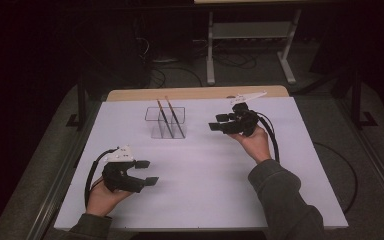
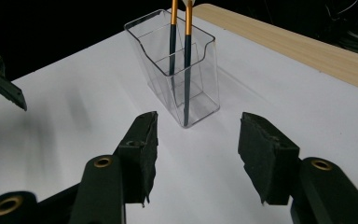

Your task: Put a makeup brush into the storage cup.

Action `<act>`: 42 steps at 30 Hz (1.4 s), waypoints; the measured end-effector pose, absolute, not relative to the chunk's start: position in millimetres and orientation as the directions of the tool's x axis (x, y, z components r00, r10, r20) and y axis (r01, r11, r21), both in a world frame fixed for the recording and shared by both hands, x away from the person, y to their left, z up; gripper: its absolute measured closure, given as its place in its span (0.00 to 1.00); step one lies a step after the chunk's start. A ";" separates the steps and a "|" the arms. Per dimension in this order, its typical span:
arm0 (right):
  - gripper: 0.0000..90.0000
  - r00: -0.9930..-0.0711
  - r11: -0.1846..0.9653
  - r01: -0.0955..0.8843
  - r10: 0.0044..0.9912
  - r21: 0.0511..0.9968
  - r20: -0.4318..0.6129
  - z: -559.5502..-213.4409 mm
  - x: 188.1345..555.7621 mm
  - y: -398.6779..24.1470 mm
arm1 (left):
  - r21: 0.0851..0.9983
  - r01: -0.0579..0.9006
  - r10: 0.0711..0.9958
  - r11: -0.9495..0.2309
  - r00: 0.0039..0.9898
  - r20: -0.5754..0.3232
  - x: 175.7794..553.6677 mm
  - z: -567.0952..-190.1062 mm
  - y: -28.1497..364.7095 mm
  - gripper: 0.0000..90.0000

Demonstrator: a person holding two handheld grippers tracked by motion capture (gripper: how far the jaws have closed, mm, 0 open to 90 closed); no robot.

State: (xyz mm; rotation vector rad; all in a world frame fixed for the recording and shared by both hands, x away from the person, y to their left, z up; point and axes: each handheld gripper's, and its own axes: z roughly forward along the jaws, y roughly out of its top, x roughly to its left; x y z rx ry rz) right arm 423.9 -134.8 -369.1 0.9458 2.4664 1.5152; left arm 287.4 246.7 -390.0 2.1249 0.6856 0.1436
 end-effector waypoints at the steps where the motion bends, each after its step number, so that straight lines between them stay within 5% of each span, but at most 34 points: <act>1: 0.50 -0.803 0.313 0.453 0.550 0.835 0.230 -369.4 423.2 -135.9 | 0.780 0.418 0.522 -0.466 0.842 -0.140 287.5 -390.2 246.9 0.34; 42: 0.40 -0.794 0.294 0.455 0.560 0.841 0.234 -384.4 366.6 -182.4 | 0.793 0.421 0.560 -0.440 0.819 -0.124 285.0 -388.5 248.9 0.28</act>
